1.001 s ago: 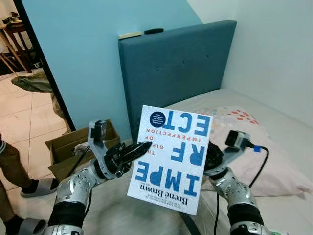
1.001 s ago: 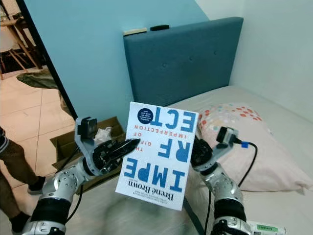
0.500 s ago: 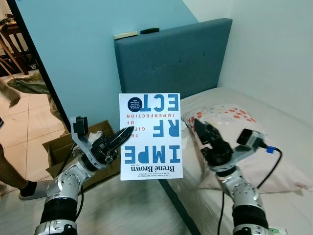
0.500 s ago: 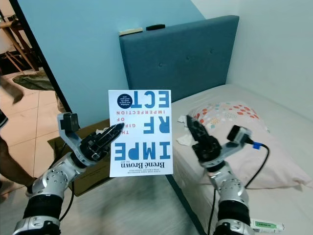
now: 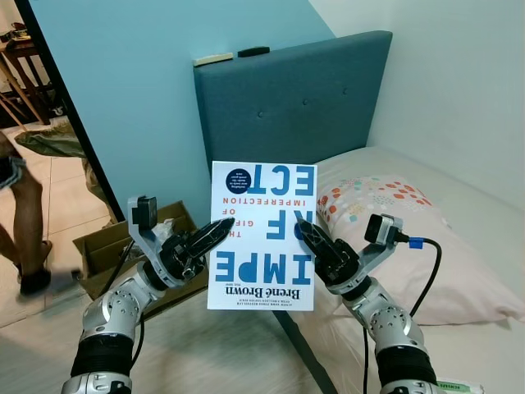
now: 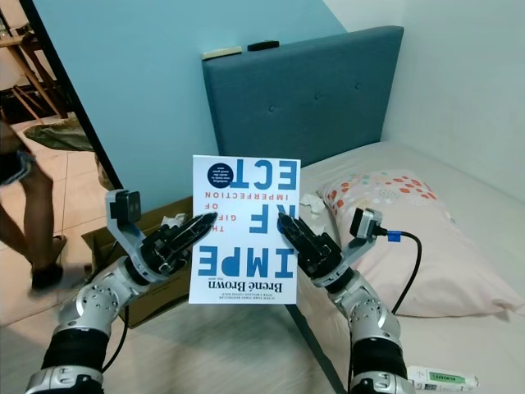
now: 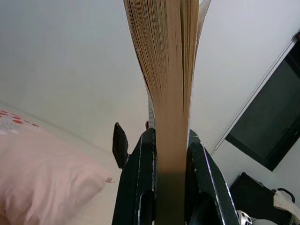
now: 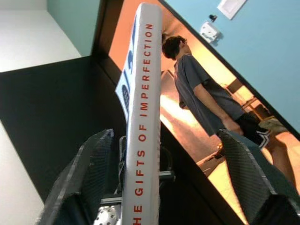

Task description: Clean up the room

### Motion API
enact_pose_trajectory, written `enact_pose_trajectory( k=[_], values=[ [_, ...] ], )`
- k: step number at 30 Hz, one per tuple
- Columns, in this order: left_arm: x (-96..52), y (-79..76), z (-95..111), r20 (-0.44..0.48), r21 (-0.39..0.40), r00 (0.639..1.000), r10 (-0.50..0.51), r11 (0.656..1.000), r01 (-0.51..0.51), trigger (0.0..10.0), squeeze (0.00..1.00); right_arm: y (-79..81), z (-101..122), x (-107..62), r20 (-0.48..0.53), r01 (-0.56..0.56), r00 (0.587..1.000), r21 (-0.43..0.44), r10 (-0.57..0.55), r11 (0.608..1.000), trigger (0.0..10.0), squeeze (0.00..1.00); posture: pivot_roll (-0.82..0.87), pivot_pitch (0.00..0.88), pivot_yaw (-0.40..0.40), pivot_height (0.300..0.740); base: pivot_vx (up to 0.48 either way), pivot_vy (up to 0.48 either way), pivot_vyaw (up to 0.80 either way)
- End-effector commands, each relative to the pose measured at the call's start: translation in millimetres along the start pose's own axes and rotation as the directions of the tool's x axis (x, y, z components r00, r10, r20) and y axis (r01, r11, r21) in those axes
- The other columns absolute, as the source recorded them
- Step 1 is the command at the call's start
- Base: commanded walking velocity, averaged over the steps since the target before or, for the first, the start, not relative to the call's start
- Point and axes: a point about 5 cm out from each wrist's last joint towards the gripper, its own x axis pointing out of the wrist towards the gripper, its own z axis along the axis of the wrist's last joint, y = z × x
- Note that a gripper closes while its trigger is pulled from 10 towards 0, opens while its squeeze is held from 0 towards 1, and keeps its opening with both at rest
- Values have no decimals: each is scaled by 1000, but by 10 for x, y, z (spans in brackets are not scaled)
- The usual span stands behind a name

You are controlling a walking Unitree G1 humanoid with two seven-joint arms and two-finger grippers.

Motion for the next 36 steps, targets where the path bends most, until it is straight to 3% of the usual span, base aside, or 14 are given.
enact_pose_trajectory(
  k=[1,8,20,21,25,32,34,36],
  values=[
    [30,-32,-20,-1,-6,999,-44,999,44,10000,0,-11,-70,18,-14,17,1000,15,-17,1000,0,0,-41,0,42,740,0,0,0],
    [12,-32,-14,-18,4,999,-37,999,37,10000,0,-3,-67,2,-16,22,1000,10,-22,1000,0,0,-44,0,40,740,0,0,0],
    [-151,5,-9,-91,19,996,13,1000,-11,10000,0,-3,-93,-7,-20,25,999,13,-25,1000,0,0,-41,0,42,740,0,0,0],
    [-157,26,1,-75,7,997,32,999,-32,10000,1000,-4,-94,-6,-19,27,999,12,-26,1000,0,0,-41,0,42,740,0,0,0],
    [-167,59,2,-47,-9,997,61,998,-62,10000,1000,-15,-90,-8,-15,37,999,8,-37,999,0,0,-40,0,41,740,0,0,0],
    [-169,169,-27,-7,15,984,176,984,-176,10000,1000,-175,36,-31,80,214,975,-48,-210,976,0,0,-44,0,40,740,0,0,0],
    [-178,210,-34,4,22,976,219,975,-219,10000,1000,-235,92,-49,121,283,954,-53,-275,958,0,0,-45,0,40,740,0,0,0],
    [-259,326,-74,16,36,935,353,935,-354,10000,1000,-379,253,-161,221,480,861,-56,-458,875,0,0,-47,0,40,740,0,0,0]
  ],
)
